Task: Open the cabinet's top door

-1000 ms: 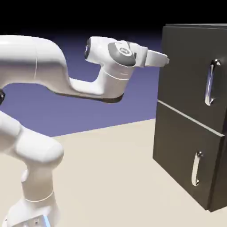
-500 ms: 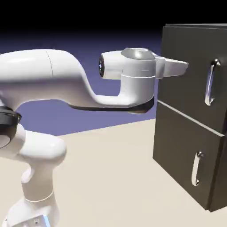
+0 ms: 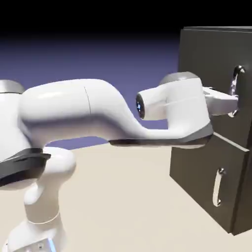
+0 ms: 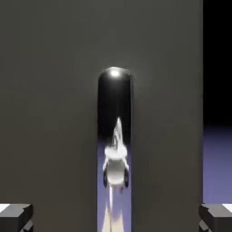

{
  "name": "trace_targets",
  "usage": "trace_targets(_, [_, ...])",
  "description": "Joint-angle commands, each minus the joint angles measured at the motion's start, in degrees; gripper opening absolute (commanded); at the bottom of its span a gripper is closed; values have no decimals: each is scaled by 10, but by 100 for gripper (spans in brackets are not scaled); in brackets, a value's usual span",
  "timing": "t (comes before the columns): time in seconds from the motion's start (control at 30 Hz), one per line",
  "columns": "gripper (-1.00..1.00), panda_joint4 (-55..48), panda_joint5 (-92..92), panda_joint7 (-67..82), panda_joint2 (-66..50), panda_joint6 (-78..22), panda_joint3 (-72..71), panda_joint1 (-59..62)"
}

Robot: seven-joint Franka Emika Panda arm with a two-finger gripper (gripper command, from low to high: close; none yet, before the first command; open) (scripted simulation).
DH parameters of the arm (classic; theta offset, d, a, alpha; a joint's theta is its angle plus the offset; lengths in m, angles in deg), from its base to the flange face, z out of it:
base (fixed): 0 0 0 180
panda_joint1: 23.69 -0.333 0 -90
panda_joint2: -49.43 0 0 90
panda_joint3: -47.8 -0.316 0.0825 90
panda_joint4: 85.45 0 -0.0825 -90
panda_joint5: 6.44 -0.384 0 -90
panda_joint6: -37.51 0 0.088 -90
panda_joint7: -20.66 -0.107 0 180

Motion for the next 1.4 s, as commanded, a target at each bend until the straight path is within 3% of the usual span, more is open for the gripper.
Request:
trace_targets(0.0, [0, -16, 0, 0, -4, -1, 13, -21])
trace_targets(0.1, [0, -50, 1, 1, -14, -3, 41, -66])
trace_targets(0.13, [-100, -50, 1, 1, -14, -3, 41, -66])
trace_targets(0.9, [-100, 261, -194, -39, -75, -195, -322, 391])
trace_targets(1.37, [-100, 442, -527, 103, 58, -382, -599, 553])
